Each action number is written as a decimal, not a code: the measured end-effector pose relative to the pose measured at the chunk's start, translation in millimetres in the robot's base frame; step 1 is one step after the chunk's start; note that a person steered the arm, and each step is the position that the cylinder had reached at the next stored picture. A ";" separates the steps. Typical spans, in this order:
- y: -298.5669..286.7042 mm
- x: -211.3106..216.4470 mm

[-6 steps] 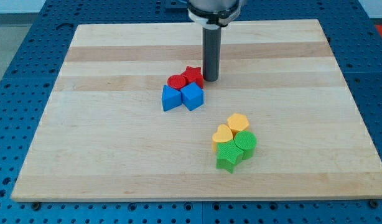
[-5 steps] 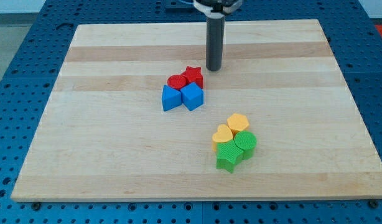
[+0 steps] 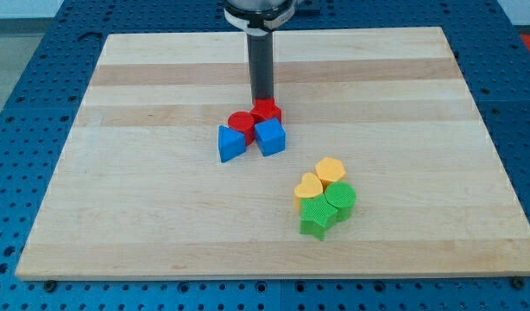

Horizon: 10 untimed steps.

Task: Push red blue blocks down

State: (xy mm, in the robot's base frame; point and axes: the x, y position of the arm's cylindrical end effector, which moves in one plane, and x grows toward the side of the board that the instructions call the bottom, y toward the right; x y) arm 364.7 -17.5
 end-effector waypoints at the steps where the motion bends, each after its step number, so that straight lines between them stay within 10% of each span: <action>1: 2.0 2.1; 7: 6.7 29.7; 10: 129.2 66.5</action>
